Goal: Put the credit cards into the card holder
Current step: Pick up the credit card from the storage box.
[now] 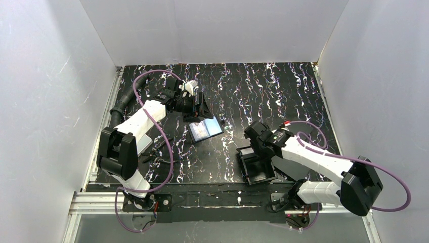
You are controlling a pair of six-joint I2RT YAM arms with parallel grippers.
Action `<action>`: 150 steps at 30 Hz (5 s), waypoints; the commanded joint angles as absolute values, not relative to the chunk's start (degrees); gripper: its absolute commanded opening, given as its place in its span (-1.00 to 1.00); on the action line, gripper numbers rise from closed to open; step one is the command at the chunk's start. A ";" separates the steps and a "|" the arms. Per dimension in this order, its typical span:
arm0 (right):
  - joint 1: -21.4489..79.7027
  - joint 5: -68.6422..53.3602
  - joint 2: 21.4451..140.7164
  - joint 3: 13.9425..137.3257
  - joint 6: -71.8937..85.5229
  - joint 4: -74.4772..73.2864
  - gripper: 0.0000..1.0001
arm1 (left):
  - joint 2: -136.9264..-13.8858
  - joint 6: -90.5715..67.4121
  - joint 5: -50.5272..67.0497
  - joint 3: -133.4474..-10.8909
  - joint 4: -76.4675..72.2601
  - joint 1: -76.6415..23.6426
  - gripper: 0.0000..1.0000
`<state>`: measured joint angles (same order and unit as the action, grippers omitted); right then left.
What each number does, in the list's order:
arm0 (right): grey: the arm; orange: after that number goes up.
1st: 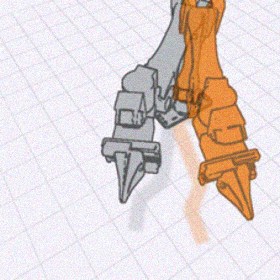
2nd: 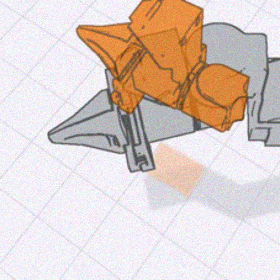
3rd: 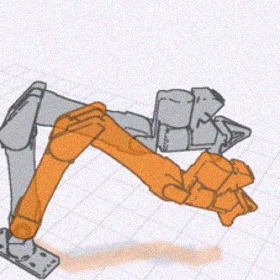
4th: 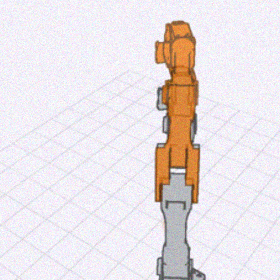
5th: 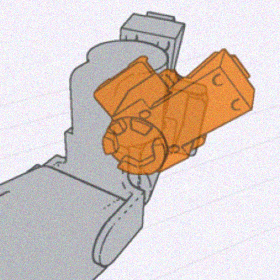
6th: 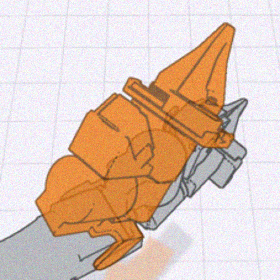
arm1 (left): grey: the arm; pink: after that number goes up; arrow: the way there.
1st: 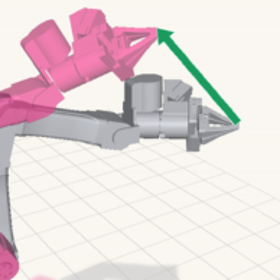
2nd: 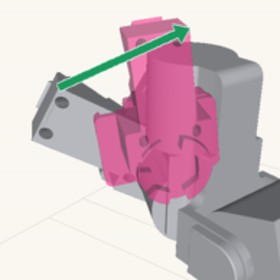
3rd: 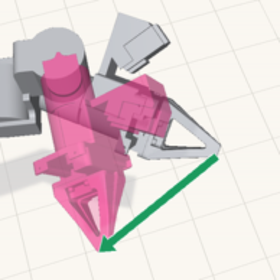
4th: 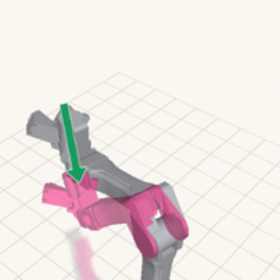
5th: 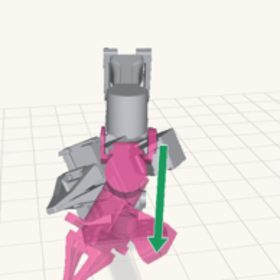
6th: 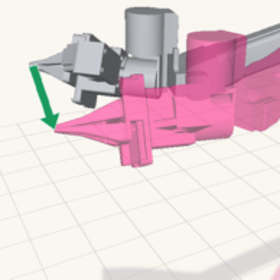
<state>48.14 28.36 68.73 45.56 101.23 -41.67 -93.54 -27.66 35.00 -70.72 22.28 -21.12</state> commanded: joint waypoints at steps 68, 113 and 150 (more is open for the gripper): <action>48.87 31.05 70.04 48.93 106.92 -45.44 0.04 | -90.64 -26.54 36.74 -69.91 21.62 -21.28 0.68; 49.31 27.46 74.50 39.43 104.16 -34.49 0.97 | -91.41 -26.98 37.57 -69.50 20.79 -21.27 0.69; 49.31 33.36 70.12 41.22 101.85 -31.67 0.21 | -91.90 -26.89 37.69 -69.37 20.74 -21.35 0.69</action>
<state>49.52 30.55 71.88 40.32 101.69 -31.51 -93.54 -27.51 36.47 -69.97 20.84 -21.12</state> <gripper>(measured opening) 0.612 0.843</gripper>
